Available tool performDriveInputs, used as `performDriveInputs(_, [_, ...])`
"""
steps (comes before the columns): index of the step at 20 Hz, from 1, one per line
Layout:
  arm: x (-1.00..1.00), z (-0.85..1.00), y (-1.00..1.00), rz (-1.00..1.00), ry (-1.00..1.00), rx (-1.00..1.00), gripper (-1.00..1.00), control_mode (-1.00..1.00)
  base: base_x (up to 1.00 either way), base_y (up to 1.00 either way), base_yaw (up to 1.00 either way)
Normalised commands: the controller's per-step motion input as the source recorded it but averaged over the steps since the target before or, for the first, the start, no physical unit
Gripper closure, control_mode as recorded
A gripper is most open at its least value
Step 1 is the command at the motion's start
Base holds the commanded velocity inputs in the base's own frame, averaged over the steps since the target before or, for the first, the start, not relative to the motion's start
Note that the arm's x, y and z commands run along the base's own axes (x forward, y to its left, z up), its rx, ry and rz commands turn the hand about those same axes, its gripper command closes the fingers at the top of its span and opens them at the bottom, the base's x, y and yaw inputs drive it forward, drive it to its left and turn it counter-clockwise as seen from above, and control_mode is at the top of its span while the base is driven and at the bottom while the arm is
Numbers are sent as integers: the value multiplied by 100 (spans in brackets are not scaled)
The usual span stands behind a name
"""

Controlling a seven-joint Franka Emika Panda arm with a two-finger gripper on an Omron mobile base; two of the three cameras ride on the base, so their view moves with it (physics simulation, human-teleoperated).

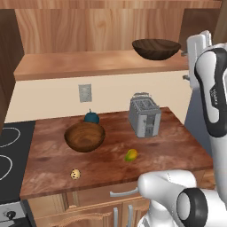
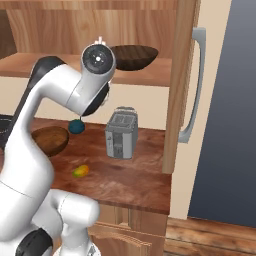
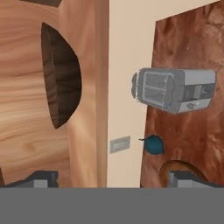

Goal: Pick both bowls and place them on the counter. Then place the cookie dough ball in one bowl and place the mango in the other bowl.

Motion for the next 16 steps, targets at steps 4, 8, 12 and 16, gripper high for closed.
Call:
performDriveInputs(4, [39, 39, -21, -3, 0, 0, -100, -100, 0, 0, 0])
performDriveInputs(8, [36, 27, -17, -1, 0, 0, -100, -100, 0, 0, 0])
performDriveInputs(12, [42, 6, -6, 0, 0, 0, -100, -100, 0, 0, 0])
performDriveInputs(16, [42, 0, 0, 0, 0, 0, -100, -100, 0, 0, 0])
